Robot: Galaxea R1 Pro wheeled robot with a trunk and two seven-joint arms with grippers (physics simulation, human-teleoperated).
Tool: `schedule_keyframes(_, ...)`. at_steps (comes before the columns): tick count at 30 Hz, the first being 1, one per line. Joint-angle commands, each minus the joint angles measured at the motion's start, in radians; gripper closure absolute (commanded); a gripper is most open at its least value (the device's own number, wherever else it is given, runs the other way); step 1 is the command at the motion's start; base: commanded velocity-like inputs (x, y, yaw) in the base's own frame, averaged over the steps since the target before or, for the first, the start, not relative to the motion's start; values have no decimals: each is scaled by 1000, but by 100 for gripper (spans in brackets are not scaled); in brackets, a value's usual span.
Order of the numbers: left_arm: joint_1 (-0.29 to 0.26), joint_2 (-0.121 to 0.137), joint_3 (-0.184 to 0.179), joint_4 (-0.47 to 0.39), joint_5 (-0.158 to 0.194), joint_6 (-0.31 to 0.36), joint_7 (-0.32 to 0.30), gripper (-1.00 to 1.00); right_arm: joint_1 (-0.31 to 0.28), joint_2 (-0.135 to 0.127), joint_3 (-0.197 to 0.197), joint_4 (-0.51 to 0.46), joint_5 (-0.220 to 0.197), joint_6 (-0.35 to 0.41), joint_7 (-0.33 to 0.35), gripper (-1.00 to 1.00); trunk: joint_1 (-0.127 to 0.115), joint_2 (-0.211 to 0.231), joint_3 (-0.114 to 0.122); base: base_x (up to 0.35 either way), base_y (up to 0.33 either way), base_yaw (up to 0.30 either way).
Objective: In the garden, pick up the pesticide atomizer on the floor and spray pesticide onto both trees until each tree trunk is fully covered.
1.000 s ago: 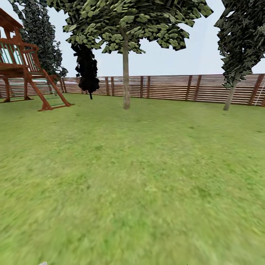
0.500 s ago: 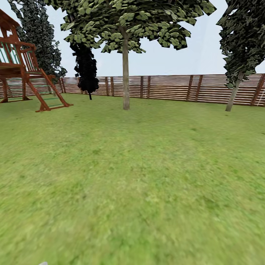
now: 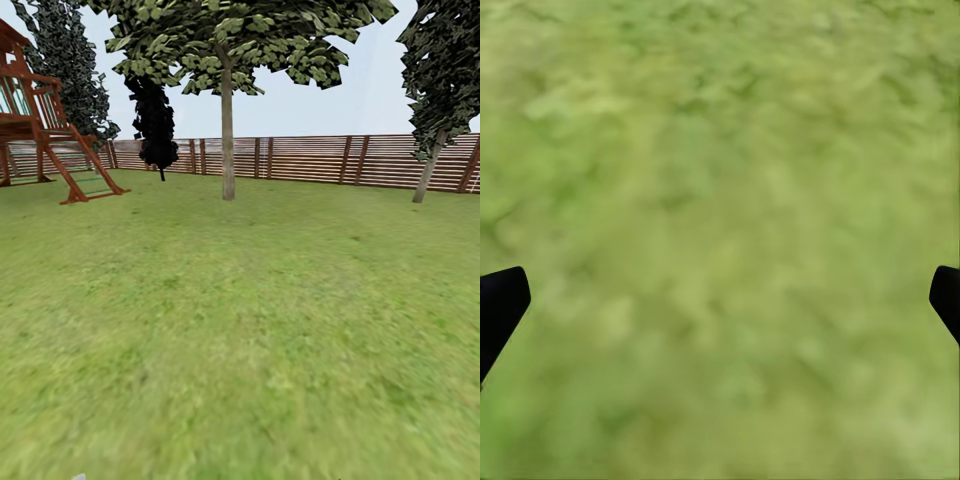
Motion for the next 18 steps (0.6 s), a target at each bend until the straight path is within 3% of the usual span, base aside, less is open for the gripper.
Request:
schedule_keyframes(1, 0, 0, 0, 0, 0, 0, 0, 100, 0, 0, 0, 0, 0, 0, 0, -100, 0, 0, 0, 342, 0, 0)
schedule_keyframes(18, 0, 0, 0, 0, -1, 0, 0, 100, 0, 0, 0, 0, 0, -1, 0, -100, 0, 0, 0, 342, 0, 0)
